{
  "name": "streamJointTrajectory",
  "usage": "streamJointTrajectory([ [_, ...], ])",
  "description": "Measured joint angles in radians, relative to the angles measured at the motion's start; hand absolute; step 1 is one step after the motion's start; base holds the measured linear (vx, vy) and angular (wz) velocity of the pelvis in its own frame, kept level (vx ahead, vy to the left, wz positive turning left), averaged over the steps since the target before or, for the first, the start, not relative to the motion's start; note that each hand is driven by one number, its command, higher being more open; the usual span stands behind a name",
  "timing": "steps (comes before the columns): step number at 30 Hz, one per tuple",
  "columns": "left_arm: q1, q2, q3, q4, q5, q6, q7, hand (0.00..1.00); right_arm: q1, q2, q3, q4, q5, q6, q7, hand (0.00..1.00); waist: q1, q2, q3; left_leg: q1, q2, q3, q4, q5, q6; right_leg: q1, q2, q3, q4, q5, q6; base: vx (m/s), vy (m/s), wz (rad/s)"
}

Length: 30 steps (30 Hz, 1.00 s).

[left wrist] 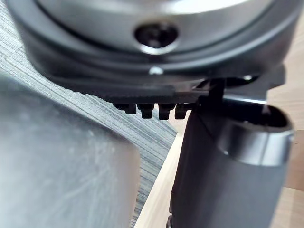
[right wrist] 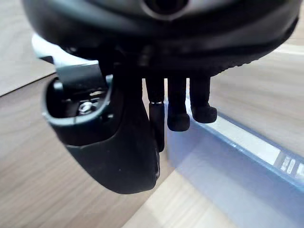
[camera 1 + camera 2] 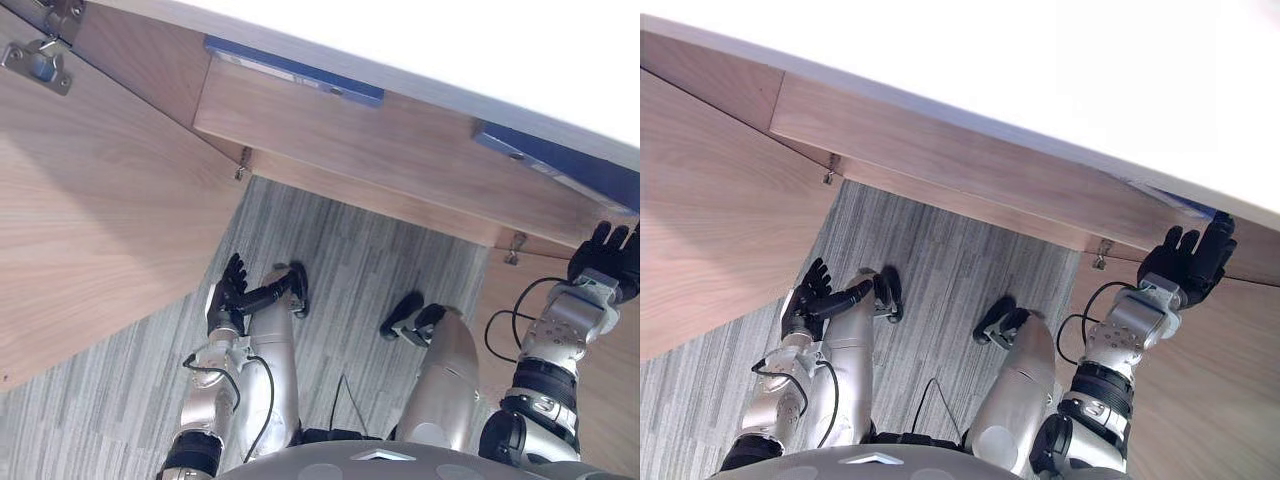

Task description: Walk over to the cabinet, pick up the folder, carry it to the office cabinet, place the folder inside the office cabinet, then close the office cabinet door

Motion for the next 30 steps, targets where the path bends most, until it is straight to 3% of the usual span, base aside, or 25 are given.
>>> streamJointTrajectory([
  [2,-0.001,0.0,-0.005,-0.009,0.0,-0.002,0.003,1.0,-0.024,-0.007,0.005,0.031,0.01,-0.009,0.001,0.0,0.0,0.012,0.002,-0.026,0.0,-0.003,0.009,0.002,0.001,-0.025,-0.002,0.001,0.011,0.0,0.0,0.0,0.0,0.0],
  [3,-0.001,0.0,-0.008,-0.007,-0.002,-0.004,0.005,1.0,-0.029,-0.008,0.008,0.03,0.008,-0.042,0.007,0.0,-0.002,0.015,0.003,-0.035,-0.001,-0.003,0.013,0.002,0.001,-0.035,-0.006,0.001,0.017,0.0,-0.001,0.0,0.0,0.0],
  [15,-0.004,-0.003,-0.013,-0.031,-0.007,-0.018,0.009,1.0,-0.081,-0.026,0.013,0.045,0.04,-0.074,0.002,0.0,-0.005,0.016,0.003,-0.075,-0.002,-0.005,0.03,0.006,0.005,-0.076,-0.009,0.013,0.036,-0.003,-0.004,-0.02,0.0,-0.01],
  [21,-0.002,-0.002,-0.015,-0.069,-0.017,-0.019,0.011,1.0,-0.09,-0.03,0.021,0.045,0.047,-0.091,-0.013,0.0,-0.01,0.016,0.003,-0.082,-0.018,-0.02,-0.012,0.039,0.003,-0.062,-0.011,-0.018,0.003,0.006,-0.004,0.0,-0.016,0.11],
  [29,0.035,-0.001,-0.004,-0.105,-0.017,-0.022,0.008,1.0,-0.178,-0.167,0.094,0.147,0.072,-0.072,-0.06,0.0,-0.031,0.016,0.002,-0.077,-0.044,-0.032,-0.101,0.107,-0.002,-0.046,-0.012,-0.06,-0.056,0.04,-0.019,-0.03,-0.021,0.11],
  [30,0.048,0.001,-0.003,-0.109,-0.021,-0.026,0.006,1.0,-0.242,-0.244,0.117,0.201,0.077,-0.052,-0.061,0.0,-0.03,0.017,0.002,-0.081,-0.05,-0.031,-0.118,0.122,-0.002,-0.057,-0.015,-0.059,-0.06,0.045,-0.021,-0.08,-0.017,0.07],
])
